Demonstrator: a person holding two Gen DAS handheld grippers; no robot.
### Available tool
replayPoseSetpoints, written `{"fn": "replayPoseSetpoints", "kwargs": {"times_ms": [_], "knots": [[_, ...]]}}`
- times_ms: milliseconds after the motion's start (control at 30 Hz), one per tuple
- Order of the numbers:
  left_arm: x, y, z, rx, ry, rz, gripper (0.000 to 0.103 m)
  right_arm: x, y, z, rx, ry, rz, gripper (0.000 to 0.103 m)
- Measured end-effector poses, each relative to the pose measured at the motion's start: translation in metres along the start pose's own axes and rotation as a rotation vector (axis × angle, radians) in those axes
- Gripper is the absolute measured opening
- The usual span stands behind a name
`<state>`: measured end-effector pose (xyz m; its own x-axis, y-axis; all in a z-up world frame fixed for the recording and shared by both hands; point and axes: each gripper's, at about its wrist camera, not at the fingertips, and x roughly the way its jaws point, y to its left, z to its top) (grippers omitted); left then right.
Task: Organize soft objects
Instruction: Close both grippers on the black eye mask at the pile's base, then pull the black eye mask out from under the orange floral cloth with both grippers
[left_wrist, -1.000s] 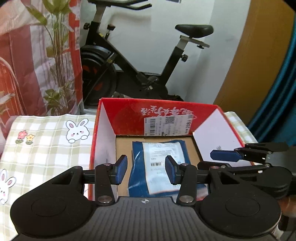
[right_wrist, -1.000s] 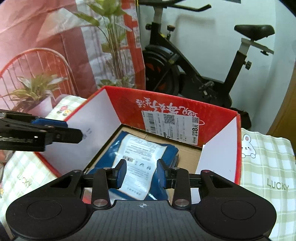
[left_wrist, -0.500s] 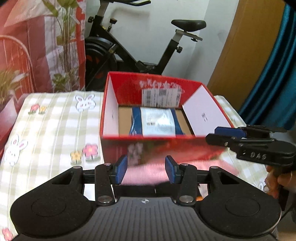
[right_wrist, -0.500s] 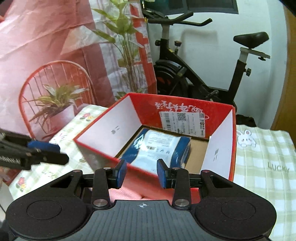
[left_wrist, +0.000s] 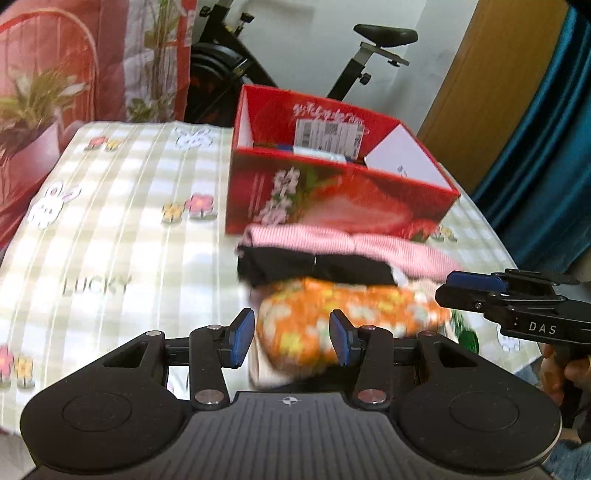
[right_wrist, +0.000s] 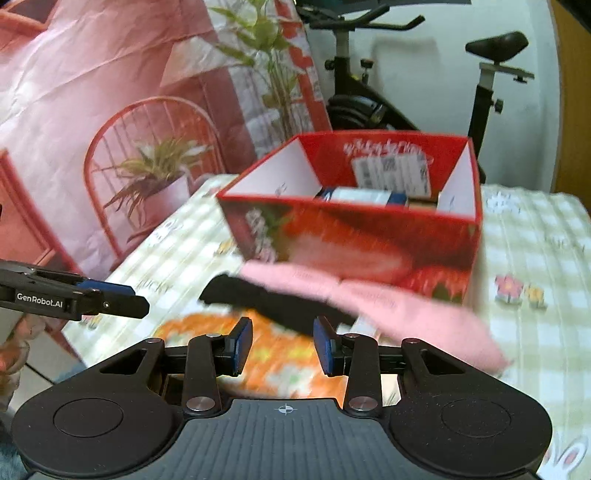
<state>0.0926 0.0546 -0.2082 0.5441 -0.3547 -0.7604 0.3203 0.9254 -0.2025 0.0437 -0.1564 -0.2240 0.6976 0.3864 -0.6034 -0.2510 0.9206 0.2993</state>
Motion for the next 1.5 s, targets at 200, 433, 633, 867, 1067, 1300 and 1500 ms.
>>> {"fn": "replayPoseSetpoints", "kwargs": {"times_ms": [200,433,633,867,1067,1300,1500], "knots": [[0.002,0.006,-0.036,-0.055,0.038,0.002,0.047,-0.008,0.013,-0.024,0.004,0.041,0.006,0.034],[0.015,0.024,-0.055,-0.138,0.089,0.01,0.047,0.002,0.014,-0.04,0.034,0.087,0.006,0.035],[0.033,0.024,-0.067,-0.15,0.144,0.0,0.047,0.021,0.004,-0.054,0.06,0.177,-0.046,0.039],[0.048,0.026,-0.07,-0.157,0.197,0.005,0.047,0.029,-0.012,-0.064,0.092,0.211,-0.146,0.046],[0.045,0.033,-0.07,-0.197,0.187,0.005,0.047,0.03,-0.012,-0.068,0.072,0.22,-0.142,0.057],[0.04,0.034,-0.069,-0.208,0.179,0.012,0.047,0.032,0.013,-0.064,-0.062,0.215,-0.132,0.059],[0.039,0.034,-0.071,-0.201,0.197,0.027,0.048,0.034,0.023,-0.063,-0.107,0.227,-0.094,0.058]]}}
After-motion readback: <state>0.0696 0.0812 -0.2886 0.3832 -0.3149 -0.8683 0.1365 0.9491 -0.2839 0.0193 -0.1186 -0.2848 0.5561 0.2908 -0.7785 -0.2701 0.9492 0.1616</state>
